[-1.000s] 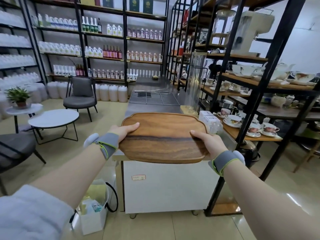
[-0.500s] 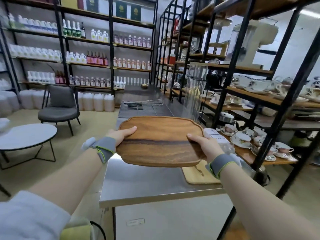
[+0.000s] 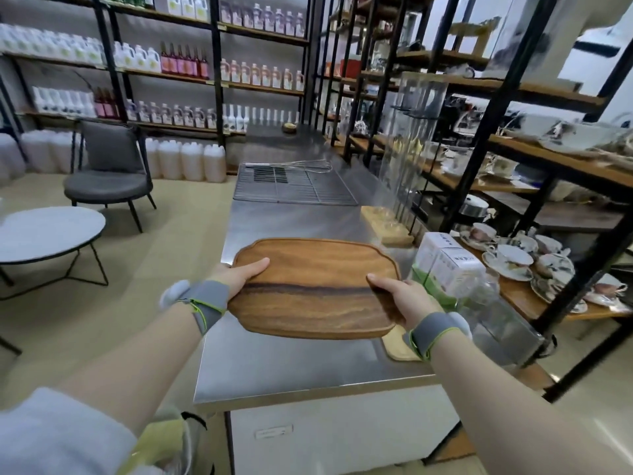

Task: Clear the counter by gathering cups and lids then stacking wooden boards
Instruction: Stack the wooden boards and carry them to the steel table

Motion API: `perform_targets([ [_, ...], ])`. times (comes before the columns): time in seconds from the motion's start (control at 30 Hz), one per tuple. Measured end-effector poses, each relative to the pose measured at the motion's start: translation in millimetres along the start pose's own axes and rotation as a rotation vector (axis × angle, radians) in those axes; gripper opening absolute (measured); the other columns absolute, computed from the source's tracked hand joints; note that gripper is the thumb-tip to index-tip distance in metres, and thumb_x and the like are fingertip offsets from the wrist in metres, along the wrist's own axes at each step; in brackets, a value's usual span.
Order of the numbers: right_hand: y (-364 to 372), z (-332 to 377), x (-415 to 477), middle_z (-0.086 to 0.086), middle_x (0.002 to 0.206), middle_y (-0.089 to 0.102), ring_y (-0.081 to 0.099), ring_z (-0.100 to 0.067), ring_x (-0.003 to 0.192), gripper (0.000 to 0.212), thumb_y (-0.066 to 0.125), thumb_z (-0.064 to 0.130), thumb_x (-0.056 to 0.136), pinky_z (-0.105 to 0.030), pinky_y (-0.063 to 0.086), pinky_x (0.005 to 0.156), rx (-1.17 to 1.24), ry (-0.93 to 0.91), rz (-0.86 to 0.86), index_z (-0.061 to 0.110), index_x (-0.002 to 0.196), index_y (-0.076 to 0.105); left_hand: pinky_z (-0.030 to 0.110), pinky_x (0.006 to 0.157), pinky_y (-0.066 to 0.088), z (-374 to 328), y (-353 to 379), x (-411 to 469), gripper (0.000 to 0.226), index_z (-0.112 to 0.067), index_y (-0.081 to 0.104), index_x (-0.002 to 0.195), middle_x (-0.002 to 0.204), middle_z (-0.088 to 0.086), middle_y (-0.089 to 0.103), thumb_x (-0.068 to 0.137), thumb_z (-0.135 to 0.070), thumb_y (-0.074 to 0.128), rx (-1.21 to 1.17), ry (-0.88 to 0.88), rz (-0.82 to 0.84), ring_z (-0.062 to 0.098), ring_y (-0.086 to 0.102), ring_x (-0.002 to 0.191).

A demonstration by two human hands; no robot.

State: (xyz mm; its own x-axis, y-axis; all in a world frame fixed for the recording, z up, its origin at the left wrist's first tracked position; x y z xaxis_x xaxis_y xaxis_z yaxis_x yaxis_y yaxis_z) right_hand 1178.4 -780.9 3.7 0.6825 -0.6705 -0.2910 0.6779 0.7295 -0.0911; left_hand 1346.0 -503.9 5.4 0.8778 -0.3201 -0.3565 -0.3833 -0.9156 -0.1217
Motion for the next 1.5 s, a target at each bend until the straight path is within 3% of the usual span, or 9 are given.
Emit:
perform_targets([
  [0.23,17.3,-30.7,38.4,-0.017,0.111,0.066,0.067,-0.034,0.096,0.087,0.086,0.040,0.055,-0.047,0.056,0.087,0.004,0.063,0.065,0.004,0.126,0.051,0.046,0.098,0.048,29.4,6.0,30.7,0.088,-0.007,0.049,0.130,0.125,0.015,0.058,0.060,-0.051,0.080,-0.026,-0.047,-0.087,0.033,0.060,0.108],
  [0.4,29.3,-61.5,64.5,-0.018,0.109,0.069,0.068,-0.035,0.096,0.074,0.086,0.034,0.059,-0.049,0.055,0.088,-0.048,0.115,0.105,0.001,0.119,0.058,0.039,0.100,0.044,69.0,9.9,49.7,0.089,-0.007,0.046,0.132,0.131,0.012,0.055,0.063,-0.053,0.077,-0.006,-0.137,-0.166,0.032,0.056,0.114],
  [0.47,36.1,-76.8,75.4,-0.018,0.110,0.068,0.067,-0.034,0.097,0.068,0.084,0.031,0.064,-0.049,0.055,0.088,-0.085,0.140,0.109,-0.001,0.118,0.059,0.034,0.093,0.045,87.9,8.2,56.8,0.088,-0.006,0.048,0.129,0.128,0.012,0.056,0.062,-0.056,0.076,0.050,-0.195,-0.226,0.031,0.056,0.113],
  [0.67,47.9,-106.3,96.9,-0.018,0.110,0.069,0.066,-0.033,0.100,0.062,0.082,0.027,0.068,-0.049,0.051,0.095,-0.137,0.177,0.088,-0.003,0.117,0.061,0.032,0.077,0.045,110.3,8.7,72.1,0.080,-0.007,0.055,0.116,0.115,0.012,0.062,0.058,-0.056,0.078,0.214,-0.209,-0.295,0.029,0.057,0.090],
  [0.8,48.2,-128.0,113.9,-0.017,0.112,0.067,0.065,-0.033,0.100,0.070,0.084,0.034,0.064,-0.048,0.052,0.094,-0.199,0.217,0.077,-0.002,0.118,0.058,0.033,0.082,0.046,130.2,13.8,87.8,0.079,-0.006,0.053,0.118,0.118,0.012,0.062,0.060,-0.054,0.078,0.260,-0.246,-0.312,0.032,0.059,0.105],
  [1.0,49.7,-150.7,133.1,-0.015,0.125,0.060,0.057,-0.034,0.114,0.084,0.080,0.050,0.059,-0.046,0.045,0.103,-0.317,0.190,0.057,0.005,0.125,0.056,0.030,0.074,0.042,157.6,23.5,108.3,0.075,-0.004,0.059,0.113,0.114,0.013,0.065,0.061,-0.056,0.076,0.306,-0.289,-0.338,0.032,0.060,0.102],
  [1.23,48.4,-161.1,144.3,-0.018,0.115,0.066,0.062,-0.035,0.105,0.065,0.081,0.042,0.066,-0.047,0.049,0.098,-0.372,0.189,0.043,0.001,0.113,0.063,0.028,0.066,0.040,169.7,27.5,115.5,0.060,-0.008,0.065,0.091,0.086,0.008,0.064,0.059,-0.056,0.078,0.329,-0.266,-0.418,0.024,0.054,0.072],
  [1.4,49.5,-160.7,149.3,-0.018,0.104,0.070,0.065,-0.034,0.097,0.051,0.079,0.040,0.070,-0.047,0.051,0.092,-0.466,0.140,0.029,0.002,0.102,0.068,0.028,0.062,0.043,173.3,29.7,122.4,0.054,-0.011,0.061,0.078,0.076,0.006,0.063,0.057,-0.058,0.078,0.372,-0.235,-0.406,0.024,0.056,0.068],
  [1.5,50.5,-161.9,151.8,-0.016,0.102,0.070,0.065,-0.033,0.094,0.049,0.078,0.042,0.071,-0.043,0.053,0.089,-0.506,0.137,0.021,0.003,0.100,0.068,0.026,0.051,0.039,172.2,29.6,126.2,0.050,-0.014,0.057,0.071,0.069,0.003,0.060,0.057,-0.058,0.078,0.388,-0.223,-0.415,0.018,0.053,0.060],
])
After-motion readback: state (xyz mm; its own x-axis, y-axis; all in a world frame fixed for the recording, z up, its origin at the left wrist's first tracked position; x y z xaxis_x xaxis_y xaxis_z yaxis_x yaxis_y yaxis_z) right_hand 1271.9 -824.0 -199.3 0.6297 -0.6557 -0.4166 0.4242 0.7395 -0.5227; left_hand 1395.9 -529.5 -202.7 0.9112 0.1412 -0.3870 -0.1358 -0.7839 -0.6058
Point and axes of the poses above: each hand's wrist, its own x-axis towards the middle knuckle, its own y-axis out of the palm, z = x × y, the point moved 6 cm from there along x, towards the middle knuckle
